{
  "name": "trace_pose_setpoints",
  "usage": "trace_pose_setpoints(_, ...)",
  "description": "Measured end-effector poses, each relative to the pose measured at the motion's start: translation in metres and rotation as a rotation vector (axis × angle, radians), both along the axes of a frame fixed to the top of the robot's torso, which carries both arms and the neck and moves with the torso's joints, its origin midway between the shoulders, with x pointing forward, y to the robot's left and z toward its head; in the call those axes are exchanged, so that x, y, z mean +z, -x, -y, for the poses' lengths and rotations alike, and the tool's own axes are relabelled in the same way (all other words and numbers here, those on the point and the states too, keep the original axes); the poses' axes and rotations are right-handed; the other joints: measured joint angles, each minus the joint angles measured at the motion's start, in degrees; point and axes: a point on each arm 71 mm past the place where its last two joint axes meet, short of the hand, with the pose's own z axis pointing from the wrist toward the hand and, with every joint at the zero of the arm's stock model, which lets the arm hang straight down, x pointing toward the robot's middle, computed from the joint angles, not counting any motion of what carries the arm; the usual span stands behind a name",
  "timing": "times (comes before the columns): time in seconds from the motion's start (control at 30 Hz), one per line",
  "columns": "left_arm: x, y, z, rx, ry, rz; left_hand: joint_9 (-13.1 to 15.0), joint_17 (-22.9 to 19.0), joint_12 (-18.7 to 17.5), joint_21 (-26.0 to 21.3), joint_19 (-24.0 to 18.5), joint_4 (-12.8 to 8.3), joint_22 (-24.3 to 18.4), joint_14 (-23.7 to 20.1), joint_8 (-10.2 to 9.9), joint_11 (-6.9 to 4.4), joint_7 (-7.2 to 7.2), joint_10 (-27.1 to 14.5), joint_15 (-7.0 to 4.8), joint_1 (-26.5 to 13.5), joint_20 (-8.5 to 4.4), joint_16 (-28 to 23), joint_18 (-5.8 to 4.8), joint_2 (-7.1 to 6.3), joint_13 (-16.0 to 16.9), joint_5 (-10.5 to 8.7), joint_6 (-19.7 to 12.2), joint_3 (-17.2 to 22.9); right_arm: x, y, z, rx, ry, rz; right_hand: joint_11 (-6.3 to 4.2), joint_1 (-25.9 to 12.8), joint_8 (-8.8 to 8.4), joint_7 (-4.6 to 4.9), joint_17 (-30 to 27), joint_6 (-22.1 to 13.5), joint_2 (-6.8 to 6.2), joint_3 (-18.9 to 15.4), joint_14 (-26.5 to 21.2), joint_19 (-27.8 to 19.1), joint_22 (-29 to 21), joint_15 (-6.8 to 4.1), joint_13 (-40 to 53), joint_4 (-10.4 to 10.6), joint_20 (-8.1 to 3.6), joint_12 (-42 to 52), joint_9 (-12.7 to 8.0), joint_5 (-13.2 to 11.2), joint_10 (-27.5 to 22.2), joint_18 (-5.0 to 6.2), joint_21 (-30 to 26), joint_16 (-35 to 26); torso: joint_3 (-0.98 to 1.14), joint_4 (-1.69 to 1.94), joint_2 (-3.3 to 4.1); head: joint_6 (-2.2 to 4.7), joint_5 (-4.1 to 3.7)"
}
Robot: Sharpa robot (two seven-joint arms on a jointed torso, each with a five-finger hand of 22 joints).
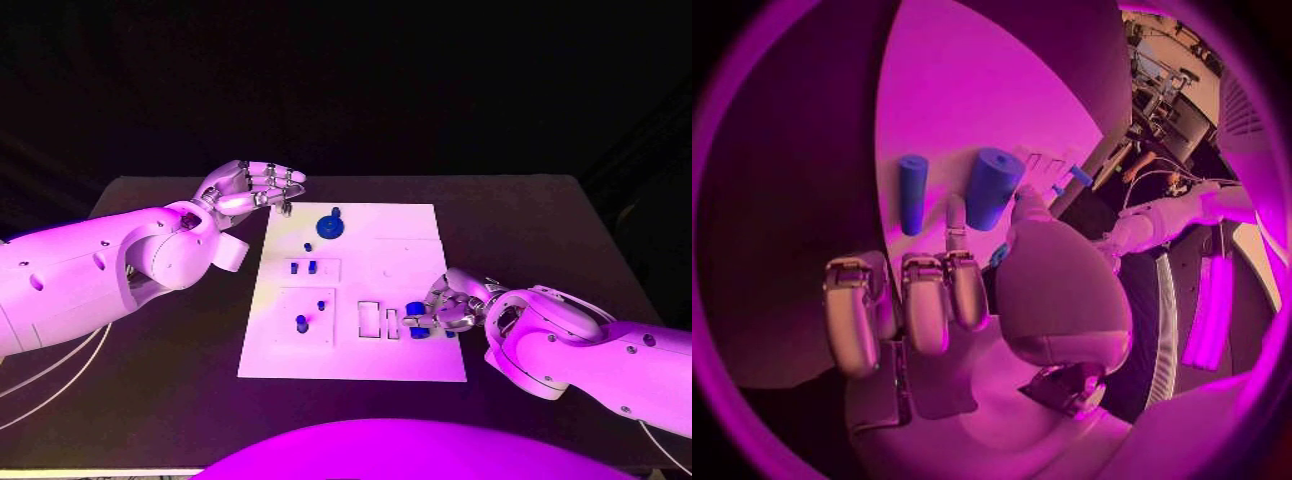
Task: Assemble the parts on the task board
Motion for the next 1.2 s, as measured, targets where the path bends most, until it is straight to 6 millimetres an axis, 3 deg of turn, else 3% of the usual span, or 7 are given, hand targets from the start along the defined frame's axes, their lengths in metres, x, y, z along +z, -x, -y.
trace_pose_setpoints(0.23, 0.0, 0.0, -0.001, 0.001, 0.0, -0.001, 0.0, 0.0, 0.0, 0.0, 0.0, 0.0, 0.0, 0.0, 0.0, 0.0, 0.0, 0.0, 0.0, 0.0, 0.0, 0.0, 0.0, 0.0, 0.0, 0.0, 0.0, 0.0, 0.001, -0.001, -0.003, 0.018, 0.03, 0.006, 0.0, 4.3, 0.59, -0.44, 0.0, 0.0, 0.29, 2.3, 0.0, -0.1, 0.0, -0.43, 0.0, -0.3, -0.37, -0.2, 0.9, -0.2, 0.0, 0.01, 0.0, 0.0, 0.01, -0.04, -0.02, -0.13, 0.07)
trace_pose_setpoints(0.37, 0.0, 0.0, -0.001, 0.002, -0.001, -0.001, 0.0, 0.0, 0.0, 0.0, 0.0, 0.0, 0.0, 0.0, 0.0, 0.0, 0.0, 0.0, 0.0, 0.0, 0.0, 0.0, 0.0, 0.0, 0.0, 0.0, 0.0, 0.0, 0.002, 0.001, -0.007, 0.028, 0.028, 0.016, -0.83, 8.8, 0.87, -1.35, 0.0, 0.5, -0.14, 8.9, 0.0, -0.1, 0.0, -1.07, 0.0, 0.0, -0.98, 0.0, -0.2, -2.0, 0.0, 0.01, 0.0, 0.2, 0.01, -0.05, -0.04, -0.08, 0.12)
trace_pose_setpoints(0.4, 0.0, 0.0, -0.001, 0.002, -0.001, -0.001, 0.0, 0.0, 0.0, 0.0, 0.0, 0.0, 0.0, 0.0, 0.0, 0.0, 0.0, 0.0, 0.0, 0.0, 0.0, 0.0, -0.01, 0.0, 0.0, 0.0, 0.0, 0.0, 0.003, 0.001, -0.008, 0.029, 0.026, 0.019, -0.93, 9.2, 0.86, -1.38, 0.0, 0.6, -0.57, 10.2, -0.1, -0.1, 0.0, -1.14, 0.0, 0.0, -0.98, 0.0, -0.6, -1.5, 0.1, 0.0, 0.0, 0.2, 0.01, -0.05, -0.04, -0.05, 0.14)
trace_pose_setpoints(0.57, 0.0, 0.0, -0.002, 0.003, -0.001, -0.002, 0.0, 0.0, 0.0, 0.0, 0.0, 0.0, 0.0, -0.2, 0.0, 0.0, 0.0, 0.0, -0.2, 0.0, 0.0, 0.0, 0.0, 0.0, -0.1, 0.0, 0.0, 0.0, 0.002, 0.003, -0.007, 0.003, 0.001, 0.023, -1.5, 10.4, 1.1, -1.22, 0.0, 1.0, -1.74, 13.9, -0.1, 0.1, 0.0, -1.55, 0.0, 3.4, -1.58, 0.0, -0.8, 8.2, 0.2, 0.01, 0.0, 0.2, 0.01, -0.04, -0.04, 0.1, 0.15)
trace_pose_setpoints(0.7, 0.0, 0.0, -0.002, 0.005, -0.002, -0.002, 0.0, 0.0, 0.0, 0.0, 0.0, 0.0, 0.0, -0.2, 0.0, 0.0, 0.0, 0.0, -0.2, 0.0, 0.0, 0.0, 0.0, 0.0, -0.1, 0.0, 0.0, 0.0, 0.001, 0.005, -0.003, -0.041, -0.036, 0.006, -1.76, 10.4, 1.11, -1.07, 0.0, 1.2, -1.77, 14.6, -0.1, 0.1, 0.0, -1.95, 0.0, 3.7, -1.58, 0.5, -0.9, 10.3, -0.1, 0.01, 0.0, 0.4, -0.02, -0.04, -0.04, 0.12, 0.18)
trace_pose_setpoints(0.87, 0.0, -0.001, -0.003, 0.008, -0.003, -0.002, -0.1, 0.0, 0.0, 0.0, 0.0, -0.2, 0.1, -0.2, 0.0, -0.21, 0.0, -0.2, -0.2, 0.0, 0.0, 0.0, 0.0, 0.0, -0.1, 0.0, 0.0, 0.2, 0.005, 0.005, -0.001, -0.104, -0.106, -0.031, -1.96, 6.1, 1.11, -0.79, 0.0, 1.5, -3.44, 19.5, -0.1, -0.1, 0.0, -1.95, 0.0, 3.0, -1.79, 0.7, -0.9, 11.8, 0.1, 0.01, 0.0, 0.4, -0.03, -0.04, -0.05, 0.18, 0.2)
trace_pose_setpoints(1.2, -0.001, -0.001, -0.004, 0.01, -0.004, -0.002, -0.1, 0.0, 0.2, 0.0, 0.0, -0.2, 0.2, -0.2, 0.0, -0.21, 0.0, -0.2, -0.2, 0.2, 0.0, 0.0, 0.0, 0.23, -0.1, 0.0, 0.0, 0.2, 0.022, 0.004, -0.021, -0.119, -0.227, -0.077, -1.95, 2.5, 1.2, -0.69, 0.0, 1.6, -3.13, 21.1, -0.1, -0.1, 0.0, -1.94, 0.0, 1.9, -1.79, 0.7, -0.9, 13.6, 0.1, 0.01, 0.0, 0.4, -0.05, -0.06, -0.06, 0.37, 0.21)
